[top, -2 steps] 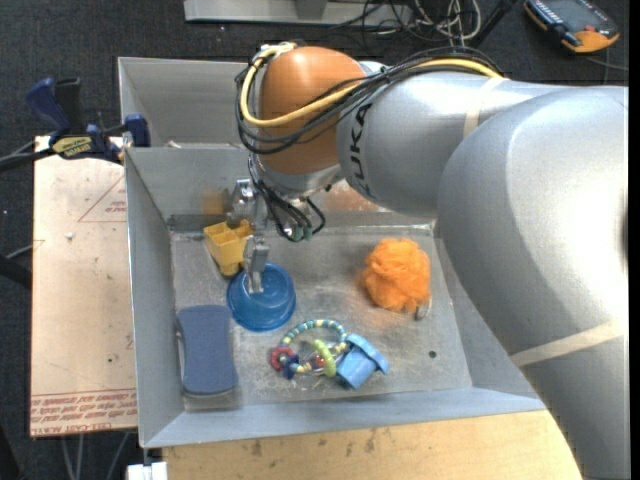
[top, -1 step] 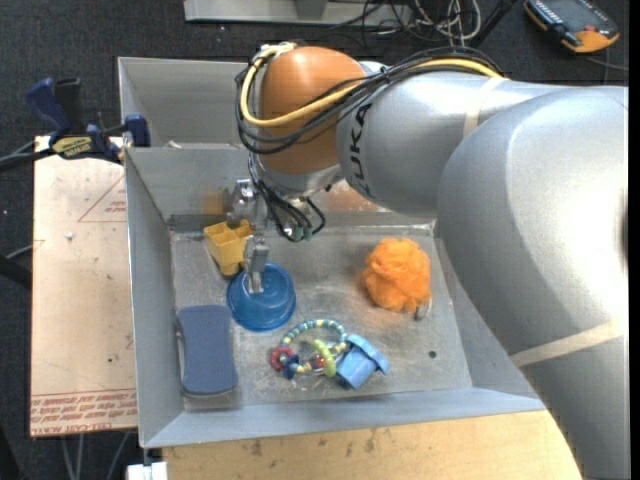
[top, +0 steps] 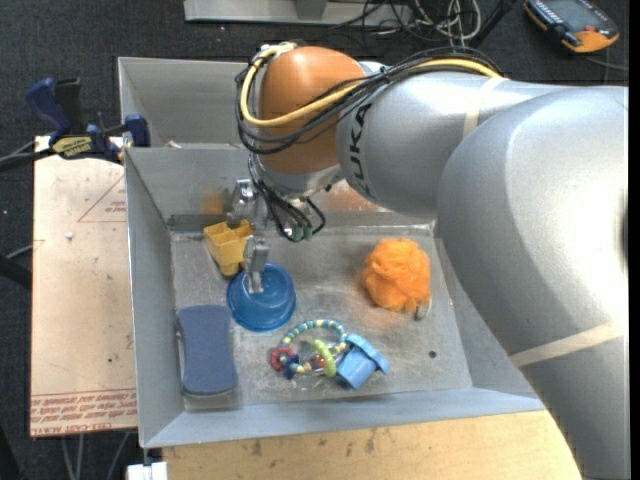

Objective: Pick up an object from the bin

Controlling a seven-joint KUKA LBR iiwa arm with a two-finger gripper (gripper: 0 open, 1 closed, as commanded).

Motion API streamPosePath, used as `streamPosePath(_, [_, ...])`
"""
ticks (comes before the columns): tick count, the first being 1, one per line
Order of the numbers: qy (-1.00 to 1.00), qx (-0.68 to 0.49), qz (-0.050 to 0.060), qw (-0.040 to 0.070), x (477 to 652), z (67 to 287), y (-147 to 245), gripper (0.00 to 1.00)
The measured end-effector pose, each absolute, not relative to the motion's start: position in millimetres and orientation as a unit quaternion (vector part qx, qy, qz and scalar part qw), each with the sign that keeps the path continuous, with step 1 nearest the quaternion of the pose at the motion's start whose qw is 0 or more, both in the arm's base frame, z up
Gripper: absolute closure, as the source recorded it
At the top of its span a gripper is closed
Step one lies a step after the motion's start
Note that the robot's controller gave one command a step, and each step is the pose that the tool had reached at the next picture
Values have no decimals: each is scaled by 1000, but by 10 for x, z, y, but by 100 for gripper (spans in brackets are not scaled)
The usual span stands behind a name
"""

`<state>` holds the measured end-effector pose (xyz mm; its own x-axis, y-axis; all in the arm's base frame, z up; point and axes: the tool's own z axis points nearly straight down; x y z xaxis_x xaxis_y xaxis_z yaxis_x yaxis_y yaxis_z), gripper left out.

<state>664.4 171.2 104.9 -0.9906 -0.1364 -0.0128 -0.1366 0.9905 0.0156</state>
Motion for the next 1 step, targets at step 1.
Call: streamPosePath(1, [998, -68, 8, 6, 6644, 1048, 1712, 100])
